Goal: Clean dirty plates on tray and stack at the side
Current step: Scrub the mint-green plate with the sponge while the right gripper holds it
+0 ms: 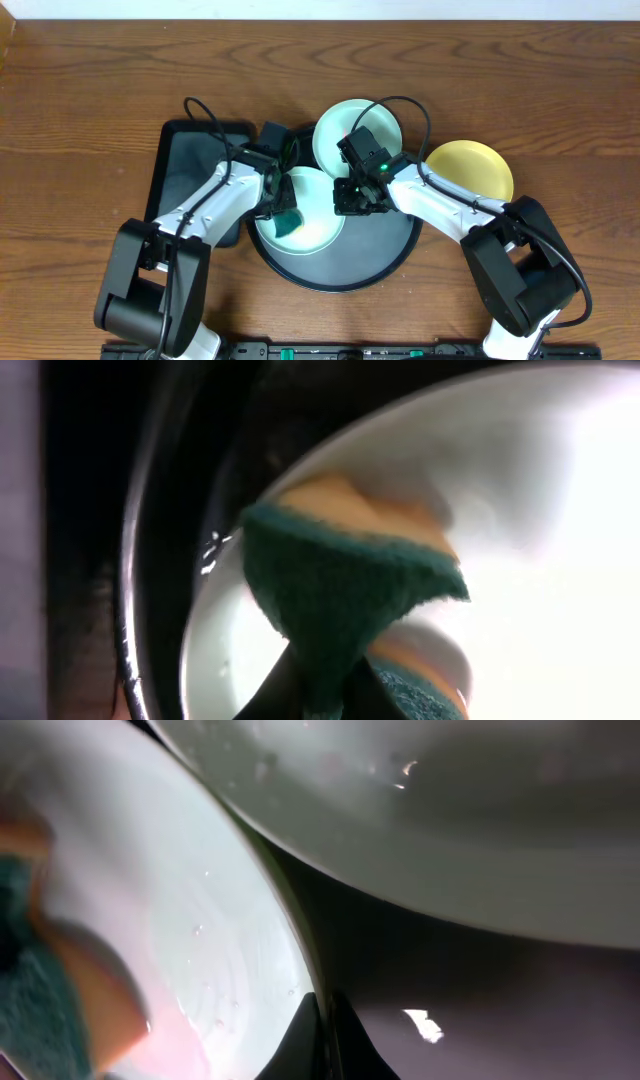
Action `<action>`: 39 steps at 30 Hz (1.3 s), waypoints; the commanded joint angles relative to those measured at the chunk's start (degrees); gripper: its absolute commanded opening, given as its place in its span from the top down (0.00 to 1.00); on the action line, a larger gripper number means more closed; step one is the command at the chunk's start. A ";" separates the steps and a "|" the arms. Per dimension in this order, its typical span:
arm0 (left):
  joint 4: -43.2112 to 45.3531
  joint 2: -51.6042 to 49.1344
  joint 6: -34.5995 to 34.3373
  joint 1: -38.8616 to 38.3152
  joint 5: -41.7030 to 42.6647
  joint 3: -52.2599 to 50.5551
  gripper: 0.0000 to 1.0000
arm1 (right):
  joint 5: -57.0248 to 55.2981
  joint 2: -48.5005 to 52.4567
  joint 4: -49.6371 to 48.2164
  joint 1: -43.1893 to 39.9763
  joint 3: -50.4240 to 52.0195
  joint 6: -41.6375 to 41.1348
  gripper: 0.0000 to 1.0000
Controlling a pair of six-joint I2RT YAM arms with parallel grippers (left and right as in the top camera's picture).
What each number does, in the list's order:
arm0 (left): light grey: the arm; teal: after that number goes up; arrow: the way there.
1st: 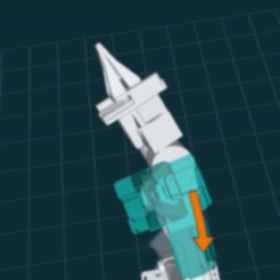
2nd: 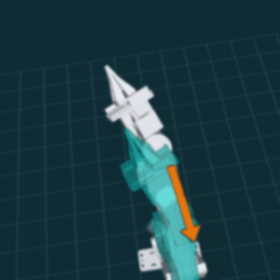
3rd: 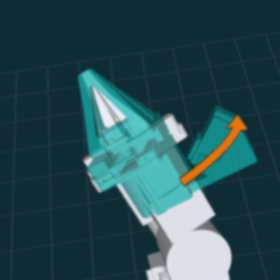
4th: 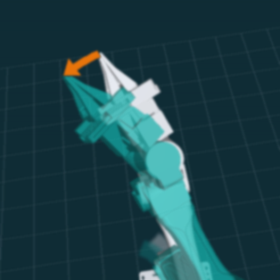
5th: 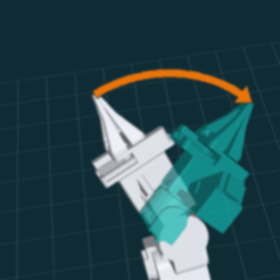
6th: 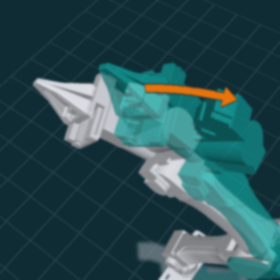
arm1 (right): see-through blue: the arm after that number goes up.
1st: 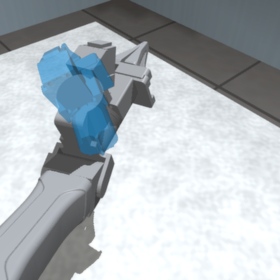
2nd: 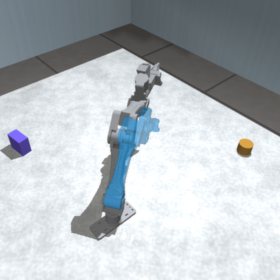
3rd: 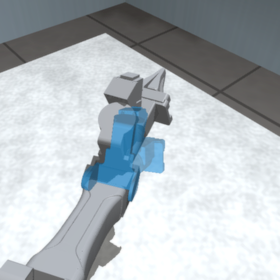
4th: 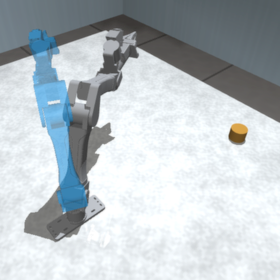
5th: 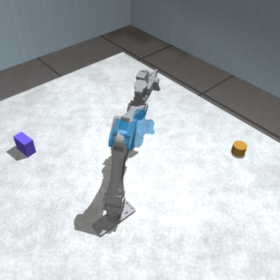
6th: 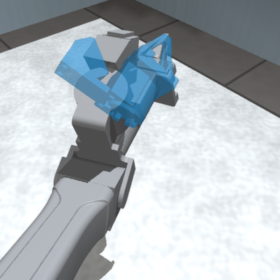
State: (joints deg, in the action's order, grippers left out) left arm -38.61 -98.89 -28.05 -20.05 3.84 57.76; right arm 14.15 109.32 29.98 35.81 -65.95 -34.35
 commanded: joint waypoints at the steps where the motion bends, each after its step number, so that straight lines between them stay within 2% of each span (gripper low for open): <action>1: -1.29 -0.98 13.68 0.46 15.17 -0.94 0.93 | -0.55 0.68 0.59 -0.74 -0.81 -0.76 0.99; 4: -0.92 -0.98 17.73 0.46 22.91 -0.94 0.93 | -0.57 0.68 0.57 -0.74 -0.81 -0.76 0.99; 9: 2.71 -0.98 17.70 0.46 21.92 -0.94 0.93 | -0.55 0.68 0.52 -0.74 -0.81 -0.76 0.99; 13: 6.60 -1.05 14.14 0.48 12.50 -0.94 0.93 | -0.57 0.68 0.50 -0.74 -0.81 -0.76 0.99; 19: 7.80 -1.05 3.32 0.46 -7.34 -0.94 0.93 | -0.57 0.68 0.52 -0.87 -0.81 -0.74 0.99; 22: 7.17 -1.05 1.09 0.46 -9.86 -0.94 0.93 | -0.55 0.68 0.50 -0.90 -0.81 -0.76 0.99; 25: 4.74 -1.05 1.16 0.31 -6.62 -0.94 0.92 | -0.55 0.68 0.50 -0.90 -0.81 -0.76 0.99; 28: 0.94 -1.05 1.70 0.31 1.11 -0.96 0.92 | -0.57 0.68 0.52 -0.90 -0.81 -0.74 0.99; 34: -1.29 -1.05 11.85 0.31 21.38 -0.96 0.92 | -0.55 0.68 0.37 -0.90 -0.81 -0.76 0.99; 39: 2.97 -1.05 12.90 0.31 20.79 -0.96 0.93 | -0.55 0.68 0.42 -0.90 -0.81 -0.74 0.99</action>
State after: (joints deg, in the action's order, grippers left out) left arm -37.12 -99.22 -18.39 -19.40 20.21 57.45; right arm 14.17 109.34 30.11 35.46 -65.98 -34.30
